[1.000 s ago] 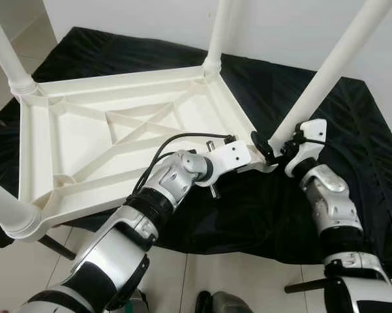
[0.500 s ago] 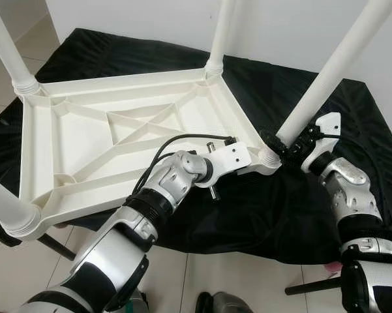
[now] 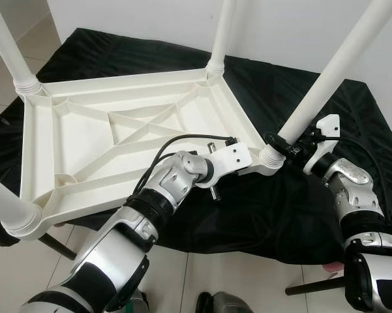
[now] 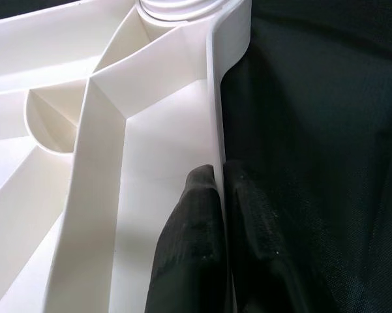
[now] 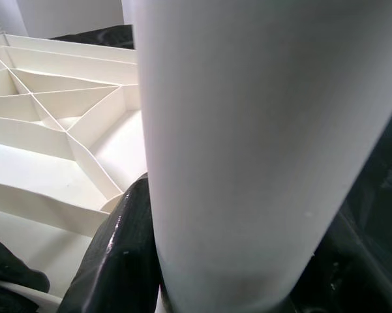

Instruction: Building children table

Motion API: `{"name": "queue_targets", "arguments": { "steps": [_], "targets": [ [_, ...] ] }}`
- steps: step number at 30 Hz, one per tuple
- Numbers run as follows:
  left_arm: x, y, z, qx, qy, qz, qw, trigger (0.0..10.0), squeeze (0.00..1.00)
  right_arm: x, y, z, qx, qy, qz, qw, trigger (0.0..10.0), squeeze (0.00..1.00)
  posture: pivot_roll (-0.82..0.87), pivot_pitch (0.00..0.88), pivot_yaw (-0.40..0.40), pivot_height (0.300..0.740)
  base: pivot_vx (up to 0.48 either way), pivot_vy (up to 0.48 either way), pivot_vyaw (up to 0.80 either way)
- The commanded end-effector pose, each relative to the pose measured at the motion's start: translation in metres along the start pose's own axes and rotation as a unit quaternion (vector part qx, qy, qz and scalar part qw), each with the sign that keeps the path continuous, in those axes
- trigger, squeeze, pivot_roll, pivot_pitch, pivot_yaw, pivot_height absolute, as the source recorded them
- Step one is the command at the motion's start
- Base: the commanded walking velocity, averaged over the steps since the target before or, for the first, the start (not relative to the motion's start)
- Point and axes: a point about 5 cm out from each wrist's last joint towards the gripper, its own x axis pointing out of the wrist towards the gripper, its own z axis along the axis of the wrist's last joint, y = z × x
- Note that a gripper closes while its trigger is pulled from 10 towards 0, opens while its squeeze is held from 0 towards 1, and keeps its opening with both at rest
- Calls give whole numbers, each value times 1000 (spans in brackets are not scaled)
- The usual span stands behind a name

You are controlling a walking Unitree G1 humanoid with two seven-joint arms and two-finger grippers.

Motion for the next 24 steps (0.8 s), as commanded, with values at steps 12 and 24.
{"name": "queue_targets", "arguments": {
  "steps": [12, 24],
  "targets": [
    [3, -9, -14, -5, 32, -19, 999, 10000, 0, -5, -3, -7, 29, -6, -49, 998, 10000, 0, 28, 66, -66, 740, 0, 0, 0],
    [2, -10, -16, -7, 33, -21, 999, 10000, 0, 4, 15, -6, 52, -49, -127, 989, 10000, 0, 29, 72, -68, 740, 0, 0, 0]
  ]
}}
